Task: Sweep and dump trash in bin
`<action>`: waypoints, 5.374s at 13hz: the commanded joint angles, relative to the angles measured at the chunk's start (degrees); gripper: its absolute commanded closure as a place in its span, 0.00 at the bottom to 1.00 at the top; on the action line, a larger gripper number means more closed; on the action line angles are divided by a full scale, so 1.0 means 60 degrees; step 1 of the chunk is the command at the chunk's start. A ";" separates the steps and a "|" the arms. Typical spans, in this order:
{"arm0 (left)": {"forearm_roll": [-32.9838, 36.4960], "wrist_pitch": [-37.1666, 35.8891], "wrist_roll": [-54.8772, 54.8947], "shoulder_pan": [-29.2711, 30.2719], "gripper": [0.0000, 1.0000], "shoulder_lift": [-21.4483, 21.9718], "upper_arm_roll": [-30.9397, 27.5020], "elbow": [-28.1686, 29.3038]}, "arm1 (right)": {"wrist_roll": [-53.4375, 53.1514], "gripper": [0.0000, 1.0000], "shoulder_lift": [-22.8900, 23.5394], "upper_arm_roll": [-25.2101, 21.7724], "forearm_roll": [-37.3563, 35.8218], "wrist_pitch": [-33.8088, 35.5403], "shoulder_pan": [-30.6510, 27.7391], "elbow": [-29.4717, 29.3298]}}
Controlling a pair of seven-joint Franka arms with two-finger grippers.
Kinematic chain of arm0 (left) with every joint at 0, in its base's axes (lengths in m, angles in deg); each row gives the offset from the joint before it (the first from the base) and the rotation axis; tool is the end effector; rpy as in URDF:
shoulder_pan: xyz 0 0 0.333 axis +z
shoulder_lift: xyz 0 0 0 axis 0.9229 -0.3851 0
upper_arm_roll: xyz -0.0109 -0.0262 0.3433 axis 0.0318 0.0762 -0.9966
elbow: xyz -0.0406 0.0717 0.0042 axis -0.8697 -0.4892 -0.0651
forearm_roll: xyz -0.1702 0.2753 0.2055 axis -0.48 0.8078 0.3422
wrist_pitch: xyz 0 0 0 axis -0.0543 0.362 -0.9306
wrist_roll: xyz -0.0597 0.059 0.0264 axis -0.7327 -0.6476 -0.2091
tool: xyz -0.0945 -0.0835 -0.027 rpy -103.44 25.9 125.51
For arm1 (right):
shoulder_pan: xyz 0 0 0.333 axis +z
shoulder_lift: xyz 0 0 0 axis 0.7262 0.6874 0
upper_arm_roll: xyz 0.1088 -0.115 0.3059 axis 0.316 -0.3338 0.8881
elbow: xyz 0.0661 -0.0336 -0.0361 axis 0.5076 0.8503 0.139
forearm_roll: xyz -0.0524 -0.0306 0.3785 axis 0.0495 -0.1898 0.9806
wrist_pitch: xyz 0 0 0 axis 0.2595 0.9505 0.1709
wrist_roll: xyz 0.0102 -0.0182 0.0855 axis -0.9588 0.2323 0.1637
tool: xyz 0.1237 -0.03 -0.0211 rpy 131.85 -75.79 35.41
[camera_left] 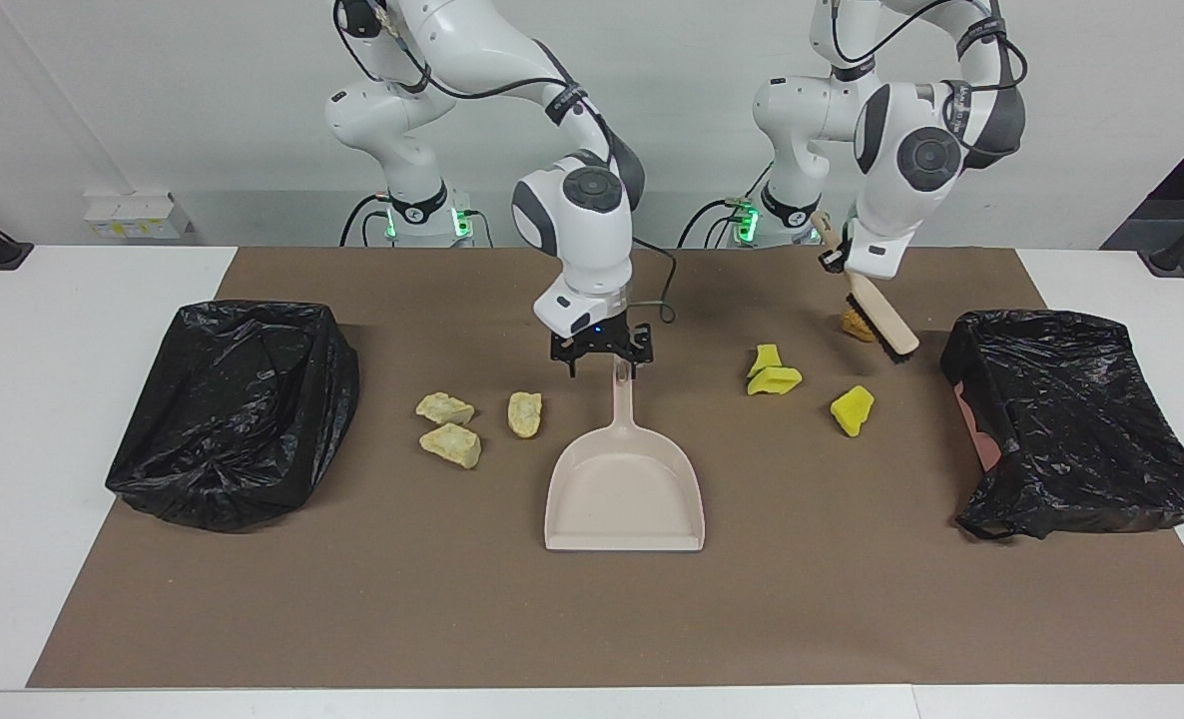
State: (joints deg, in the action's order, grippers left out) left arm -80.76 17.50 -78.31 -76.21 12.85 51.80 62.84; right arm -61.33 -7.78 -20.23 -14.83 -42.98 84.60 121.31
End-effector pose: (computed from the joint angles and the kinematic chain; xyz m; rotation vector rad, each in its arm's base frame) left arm 0.3677 -0.0439 0.4292 -2.7939 -0.5896 0.5360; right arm 0.5319 0.3814 0.3789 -3.0710 0.1463 -0.1403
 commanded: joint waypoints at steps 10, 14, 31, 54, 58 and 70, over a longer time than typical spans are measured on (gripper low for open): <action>-0.0438 0.2855 0.0432 -0.0366 1.00 0.0383 0.0153 0.2114 | 0.0555 1.00 0.0426 0.0159 0.0065 0.0102 0.0063 -0.0159; -0.1053 0.3280 0.0418 -0.1465 1.00 -0.0760 0.0153 0.1074 | 0.0933 1.00 0.0164 0.0159 0.0065 -0.0088 -0.0053 -0.0145; -0.0951 0.2589 0.5730 0.1094 1.00 -0.2137 0.0095 -0.1742 | 0.5374 0.31 -0.0469 0.0159 0.1340 0.0059 -0.0537 0.1044; -0.1493 0.3002 0.3979 -0.0162 1.00 -0.1671 0.0197 0.0352 | 1.1708 1.00 -0.1681 0.0130 0.1633 0.1388 -0.1328 0.0879; -0.1842 0.2871 0.2923 -0.0983 1.00 -0.1481 0.0197 0.0514 | 1.5011 1.00 -0.2049 0.0101 0.1516 0.1728 -0.1432 0.1567; -0.3075 0.3365 0.3054 -0.2621 1.00 -0.1509 0.0212 0.0456 | 1.4398 1.00 -0.1478 0.0115 0.0637 0.1377 -0.0626 0.1979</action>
State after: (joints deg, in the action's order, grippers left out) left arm -97.76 35.38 -60.20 -88.28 2.68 53.79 64.77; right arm 27.04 -16.90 -19.65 -10.08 -33.10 80.21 132.41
